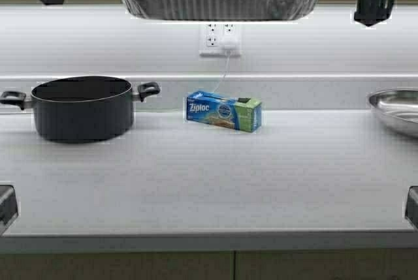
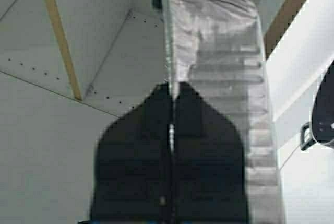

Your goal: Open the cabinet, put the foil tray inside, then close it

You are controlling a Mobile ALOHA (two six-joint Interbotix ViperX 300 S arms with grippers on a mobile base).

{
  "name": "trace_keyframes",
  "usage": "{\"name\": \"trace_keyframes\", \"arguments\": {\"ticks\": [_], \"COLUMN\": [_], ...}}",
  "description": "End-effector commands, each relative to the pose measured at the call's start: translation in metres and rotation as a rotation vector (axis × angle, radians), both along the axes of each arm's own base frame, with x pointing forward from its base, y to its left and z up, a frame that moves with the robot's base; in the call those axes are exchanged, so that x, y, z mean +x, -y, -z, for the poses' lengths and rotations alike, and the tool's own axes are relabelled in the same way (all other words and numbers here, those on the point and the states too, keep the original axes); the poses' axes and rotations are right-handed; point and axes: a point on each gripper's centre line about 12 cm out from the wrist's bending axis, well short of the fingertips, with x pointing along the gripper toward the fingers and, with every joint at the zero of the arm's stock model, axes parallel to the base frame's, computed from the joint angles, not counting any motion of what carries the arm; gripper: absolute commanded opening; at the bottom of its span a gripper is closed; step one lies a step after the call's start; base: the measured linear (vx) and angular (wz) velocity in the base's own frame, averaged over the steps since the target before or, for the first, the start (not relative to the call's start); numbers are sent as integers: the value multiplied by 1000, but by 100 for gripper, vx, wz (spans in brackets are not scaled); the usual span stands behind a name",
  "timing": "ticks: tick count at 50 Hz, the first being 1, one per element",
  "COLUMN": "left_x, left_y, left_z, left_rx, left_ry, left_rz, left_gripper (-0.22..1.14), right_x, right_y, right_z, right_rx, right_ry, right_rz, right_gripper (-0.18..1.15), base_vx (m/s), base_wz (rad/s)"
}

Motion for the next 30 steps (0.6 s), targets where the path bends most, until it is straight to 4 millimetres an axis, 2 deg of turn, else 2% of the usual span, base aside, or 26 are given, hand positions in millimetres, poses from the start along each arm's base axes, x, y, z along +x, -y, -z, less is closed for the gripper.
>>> {"name": "trace_keyframes", "arguments": {"ticks": [1,11,19,30], "left_x": [11,26,45,93], "left_y": [7,10,13,25], "left_z": [-38,-64,-68,-72], "left_rx": [-38,-14,1,1], "left_ry": [73,76,57,50], "left_rz": [21,-4,-25,-30], "left_gripper": [3,3,3,3], "right_x": [14,33,50,93], "right_y": [-8,-8,-8,-1], "right_z": [-33,-51,-66,-91], "right_rx": [11,2,-18,10], "right_ry": [36,7,0,-11], "right_rz": [-36,2,41,92], "right_gripper": [8,8,8,8], "base_vx": [0,0,0,2], "base_wz": [0,0,0,0]}}
